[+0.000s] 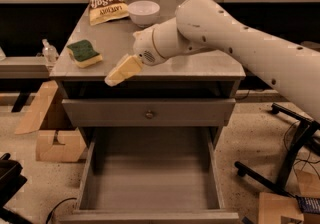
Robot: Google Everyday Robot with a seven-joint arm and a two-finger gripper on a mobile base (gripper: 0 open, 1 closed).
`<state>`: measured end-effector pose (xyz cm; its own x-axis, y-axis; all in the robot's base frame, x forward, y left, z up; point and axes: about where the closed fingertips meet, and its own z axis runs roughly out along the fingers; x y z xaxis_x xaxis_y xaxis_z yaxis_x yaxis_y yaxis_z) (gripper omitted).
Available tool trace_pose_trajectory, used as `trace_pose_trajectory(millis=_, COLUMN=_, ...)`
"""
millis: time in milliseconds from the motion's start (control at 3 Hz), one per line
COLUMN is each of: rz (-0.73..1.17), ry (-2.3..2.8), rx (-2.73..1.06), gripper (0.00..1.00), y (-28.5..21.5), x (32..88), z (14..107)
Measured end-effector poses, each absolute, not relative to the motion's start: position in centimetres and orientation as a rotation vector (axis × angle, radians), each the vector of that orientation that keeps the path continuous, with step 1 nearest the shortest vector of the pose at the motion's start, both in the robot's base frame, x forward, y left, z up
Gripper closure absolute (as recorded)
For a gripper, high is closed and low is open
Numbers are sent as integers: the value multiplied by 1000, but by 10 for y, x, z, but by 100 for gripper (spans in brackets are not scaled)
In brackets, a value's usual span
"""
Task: Place sponge into middle drawer
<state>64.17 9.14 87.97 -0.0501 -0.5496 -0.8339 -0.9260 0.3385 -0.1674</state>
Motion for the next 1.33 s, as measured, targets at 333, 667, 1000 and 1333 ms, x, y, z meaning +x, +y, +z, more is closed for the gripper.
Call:
trace_pose_trajectory(millis=333, rz=536, ry=1721, rx=-1327, gripper=0, y=91, x=642, z=880)
trace_pose_trajectory(millis=667, rz=525, ry=1717, rx=-1290, gripper=0, y=102, x=652, z=880)
trace_pose_trajectory(millis=1000, rz=491, ry=1710, rx=-1224, gripper=0, y=123, x=682, z=884)
trace_pose_trajectory(millis=1333, rz=485, ry=1722, rx=-1158, gripper=0, y=154, x=712, z=877)
